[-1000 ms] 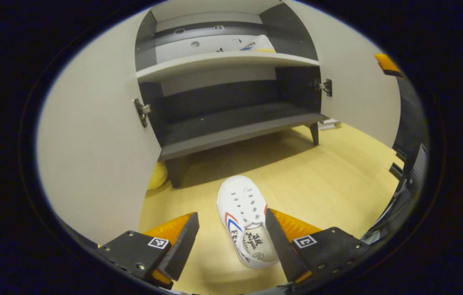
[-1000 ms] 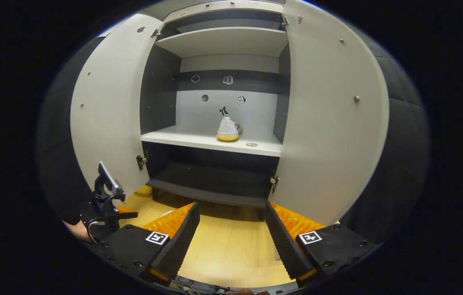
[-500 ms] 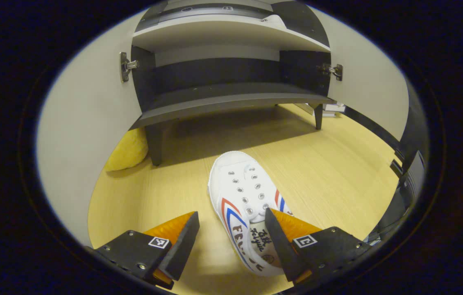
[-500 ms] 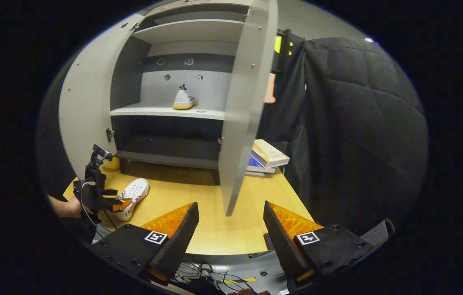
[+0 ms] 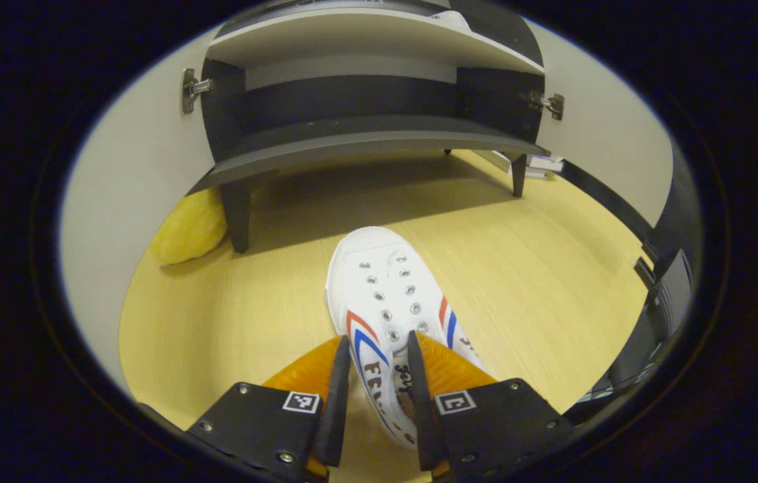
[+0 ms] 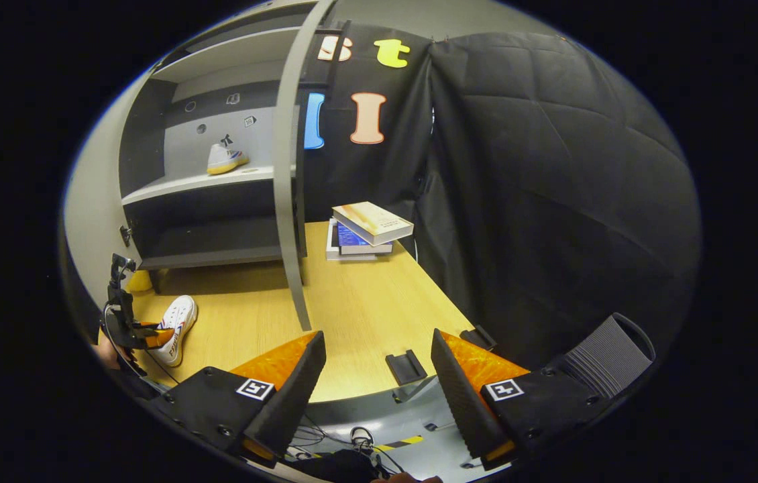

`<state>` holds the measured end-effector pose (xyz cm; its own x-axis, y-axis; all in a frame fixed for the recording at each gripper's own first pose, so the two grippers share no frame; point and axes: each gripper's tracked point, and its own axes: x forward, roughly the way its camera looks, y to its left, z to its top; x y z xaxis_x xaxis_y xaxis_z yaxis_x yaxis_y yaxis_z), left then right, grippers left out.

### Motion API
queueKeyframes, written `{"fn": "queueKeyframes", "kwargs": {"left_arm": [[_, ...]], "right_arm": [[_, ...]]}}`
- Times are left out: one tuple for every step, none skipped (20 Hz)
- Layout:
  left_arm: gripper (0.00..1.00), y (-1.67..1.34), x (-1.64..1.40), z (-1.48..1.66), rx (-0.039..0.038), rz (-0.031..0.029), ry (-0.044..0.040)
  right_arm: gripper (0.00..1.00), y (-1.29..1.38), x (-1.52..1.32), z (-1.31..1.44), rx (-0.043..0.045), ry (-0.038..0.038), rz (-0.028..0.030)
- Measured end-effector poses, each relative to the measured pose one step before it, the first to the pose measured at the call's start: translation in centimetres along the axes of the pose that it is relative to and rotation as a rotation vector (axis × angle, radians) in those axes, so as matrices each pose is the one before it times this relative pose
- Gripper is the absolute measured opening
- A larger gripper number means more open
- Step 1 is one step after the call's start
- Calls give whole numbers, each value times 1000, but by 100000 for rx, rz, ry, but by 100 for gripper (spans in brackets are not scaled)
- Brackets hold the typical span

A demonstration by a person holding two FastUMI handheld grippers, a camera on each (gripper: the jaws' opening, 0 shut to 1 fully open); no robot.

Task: Grab one shoe with the right hand and put it into the shoe cabinet, grab the other shoe with the left hand and put it into the shoe cabinet; then close the right door with the right hand and the left door with the left hand.

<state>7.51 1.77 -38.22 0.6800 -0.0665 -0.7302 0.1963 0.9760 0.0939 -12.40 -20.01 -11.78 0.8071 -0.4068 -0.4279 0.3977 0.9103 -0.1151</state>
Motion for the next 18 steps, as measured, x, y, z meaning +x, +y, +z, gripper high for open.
{"fn": "queueKeyframes", "kwargs": {"left_arm": [[38, 51, 23, -36, 1492, 2501, 708], [28, 563, 72, 56, 1737, 4264, 224], [17, 151, -78, -72, -1423, 2723, 872], [7, -12, -105, 172, -1097, 1220, 251], [6, 131, 72, -128, -1460, 699, 890], [6, -4, -7, 131, -2141, 109, 282], [6, 143, -213, 258, -1846, 506, -436], [2, 62, 178, 542, -2835, 435, -185], [2, 87, -368, -108, -1764, 433, 1236], [2, 29, -229, 133, -1168, 404, 239], [2, 87, -44, 179, -268, 160, 57], [2, 104, -226, 215, 270, 512, 20], [2, 100, -86, 339, 80, 247, -420], [2, 130, -239, 451, -136, 108, -514], [2, 192, -398, 424, -537, 342, -972], [2, 144, -441, 637, -507, 322, -1304], [2, 60, -552, 691, -554, 130, -1912], [0, 91, -476, 543, -426, -12, -2207]], "right_arm": [[98, -479, 618, 347, -305, -124, -198], [99, -288, 577, 433, 3, -516, 208], [98, -164, 475, 563, 460, -699, 299], [99, -258, 353, 410, 620, -703, 211], [98, -260, 420, 387, 669, -592, 117], [99, -386, 469, 59, 648, -349, 178], [99, -185, 412, 116, 386, -65, 482], [98, -282, 311, 57, -57, -48, 278], [98, -302, 471, 147, -147, -32, -119], [98, -280, 568, 79, 313, -1, -73], [99, -170, 501, 208, 840, 173, 201], [99, -190, 348, 117, 1029, 157, 382], [99, -215, 447, 206, 773, -94, 171], [99, -394, 514, 96, 366, -476, -239], [99, -370, 519, 280, 9, -494, -234], [99, -293, 321, -6, -147, -502, -155], [98, -257, 398, 174, -184, -283, -254], [99, -210, 349, 217, -44, -132, -106]]}}
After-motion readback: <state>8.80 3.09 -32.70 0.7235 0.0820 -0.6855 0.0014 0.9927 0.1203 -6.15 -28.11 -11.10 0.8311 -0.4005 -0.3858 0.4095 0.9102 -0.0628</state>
